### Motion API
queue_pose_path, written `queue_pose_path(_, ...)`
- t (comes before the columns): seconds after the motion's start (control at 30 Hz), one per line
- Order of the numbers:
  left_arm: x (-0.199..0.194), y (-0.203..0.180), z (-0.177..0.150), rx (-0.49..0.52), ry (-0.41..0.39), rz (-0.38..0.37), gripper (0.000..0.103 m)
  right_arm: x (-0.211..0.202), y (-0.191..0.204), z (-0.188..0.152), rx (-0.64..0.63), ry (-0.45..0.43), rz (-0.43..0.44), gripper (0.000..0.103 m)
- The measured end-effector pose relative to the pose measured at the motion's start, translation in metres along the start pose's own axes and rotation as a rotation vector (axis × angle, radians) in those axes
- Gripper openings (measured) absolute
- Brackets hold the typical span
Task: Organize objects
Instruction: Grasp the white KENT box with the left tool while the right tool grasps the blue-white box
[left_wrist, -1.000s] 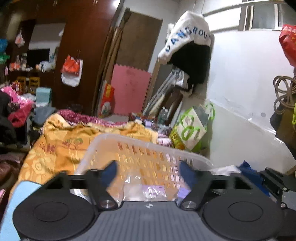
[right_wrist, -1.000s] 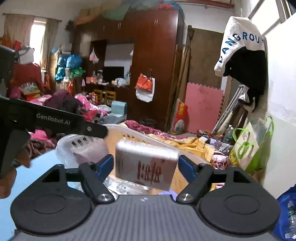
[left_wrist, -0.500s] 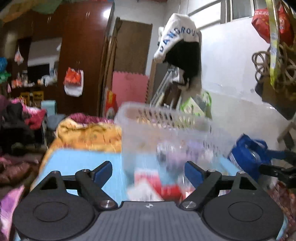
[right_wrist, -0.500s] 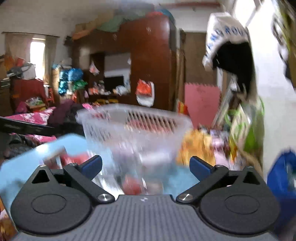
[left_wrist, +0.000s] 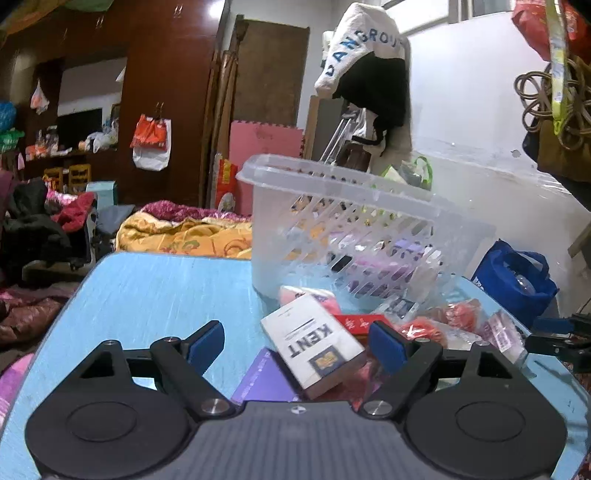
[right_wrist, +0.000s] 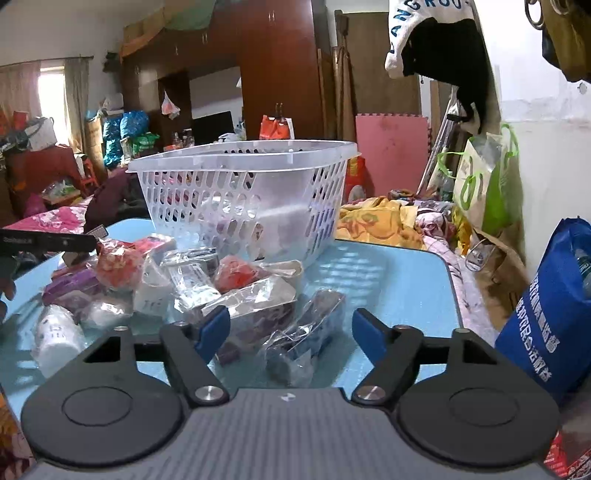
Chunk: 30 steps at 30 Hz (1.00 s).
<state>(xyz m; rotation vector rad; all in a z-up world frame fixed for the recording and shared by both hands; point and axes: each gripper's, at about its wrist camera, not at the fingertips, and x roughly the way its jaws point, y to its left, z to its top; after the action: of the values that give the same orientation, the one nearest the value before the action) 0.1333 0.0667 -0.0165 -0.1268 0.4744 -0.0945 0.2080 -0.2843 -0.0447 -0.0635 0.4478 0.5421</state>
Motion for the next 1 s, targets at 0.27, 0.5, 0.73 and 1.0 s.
queue_pose_path(0.27,-0.003,0.004,-0.002,-0.029,-0.021,0.000,0.088,0.010,-0.002,-0.012,0.009,0.072,0.000,0.059)
queue_pose_path(0.5,0.003,-0.007,-0.006,0.037,0.015,0.007,0.088,0.018,0.008,-0.013,0.004,0.105,-0.030,0.058)
queue_pose_path(0.73,0.005,-0.008,-0.006,0.032,0.023,0.010,0.087,0.016,0.013,-0.014,-0.021,0.101,-0.088,0.041)
queue_pose_path(1.0,0.004,-0.008,-0.006,0.037,0.022,0.006,0.086,0.005,-0.002,-0.011,0.062,0.030,-0.060,0.080)
